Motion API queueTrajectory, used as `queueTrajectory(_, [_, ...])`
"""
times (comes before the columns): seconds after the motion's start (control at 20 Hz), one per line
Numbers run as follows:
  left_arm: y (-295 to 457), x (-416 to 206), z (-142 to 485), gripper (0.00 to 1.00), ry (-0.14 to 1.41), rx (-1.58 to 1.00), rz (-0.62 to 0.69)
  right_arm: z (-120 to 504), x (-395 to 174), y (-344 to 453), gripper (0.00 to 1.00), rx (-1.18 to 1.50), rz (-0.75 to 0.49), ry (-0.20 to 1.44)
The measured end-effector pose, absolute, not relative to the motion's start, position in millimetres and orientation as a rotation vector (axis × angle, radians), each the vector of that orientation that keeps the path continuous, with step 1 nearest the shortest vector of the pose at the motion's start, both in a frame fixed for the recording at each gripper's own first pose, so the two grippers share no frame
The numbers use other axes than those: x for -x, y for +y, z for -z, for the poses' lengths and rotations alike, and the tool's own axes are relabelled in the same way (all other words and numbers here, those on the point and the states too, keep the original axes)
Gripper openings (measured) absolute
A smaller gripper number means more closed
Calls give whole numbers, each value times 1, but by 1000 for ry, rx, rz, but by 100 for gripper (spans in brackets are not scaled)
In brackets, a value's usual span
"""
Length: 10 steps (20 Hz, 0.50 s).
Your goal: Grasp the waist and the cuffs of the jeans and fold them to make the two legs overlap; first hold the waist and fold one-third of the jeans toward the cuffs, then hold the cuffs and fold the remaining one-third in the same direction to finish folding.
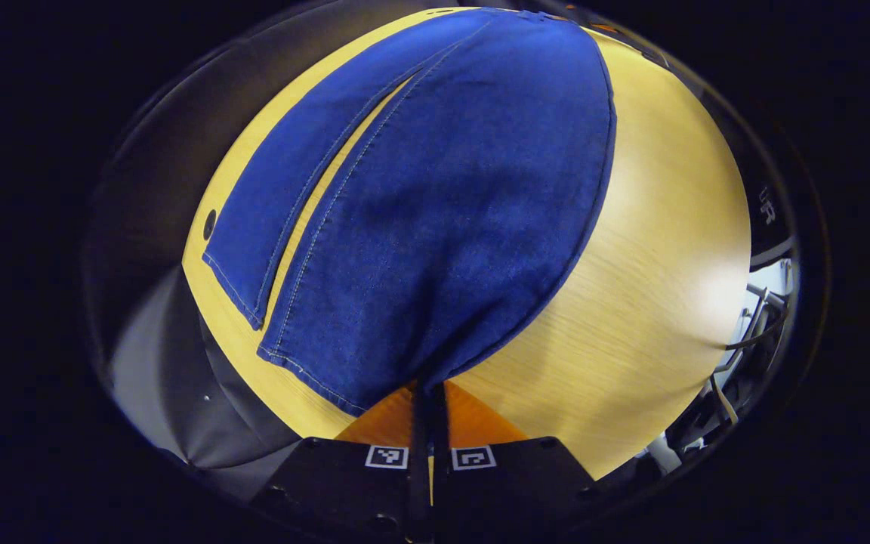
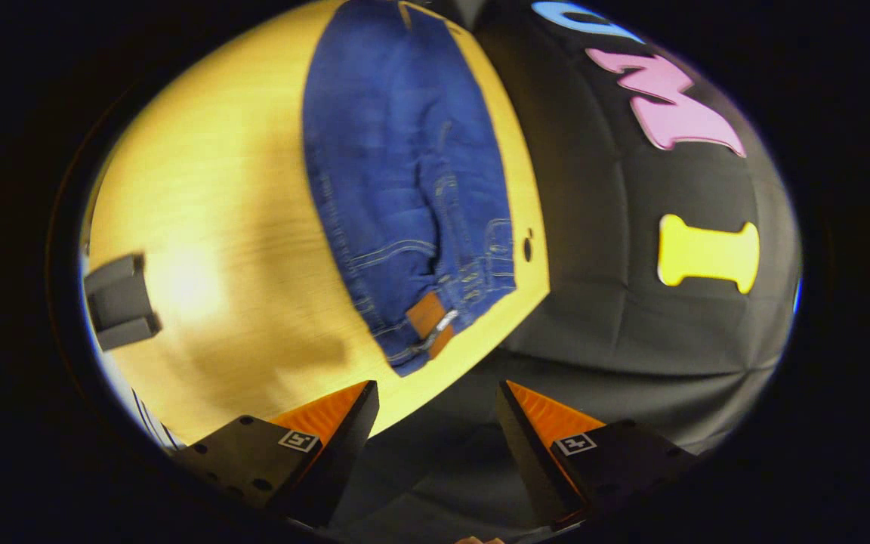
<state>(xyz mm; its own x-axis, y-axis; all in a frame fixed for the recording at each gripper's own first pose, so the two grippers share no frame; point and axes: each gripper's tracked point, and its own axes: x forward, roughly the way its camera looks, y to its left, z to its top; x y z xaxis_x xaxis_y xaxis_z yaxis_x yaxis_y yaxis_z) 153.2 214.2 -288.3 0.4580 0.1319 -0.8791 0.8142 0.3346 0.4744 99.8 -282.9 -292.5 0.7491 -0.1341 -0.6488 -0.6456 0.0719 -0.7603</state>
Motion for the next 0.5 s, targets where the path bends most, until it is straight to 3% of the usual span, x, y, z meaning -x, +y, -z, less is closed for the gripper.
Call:
queueTrajectory(0.2, [214,-154,289,7,1009,-1181,560,331,-117,-278,96,1575,-518,704])
queueTrajectory(0.5, [213,-155,290,7,992,-1213,563,336,-155,-269,92,1629,-470,654])
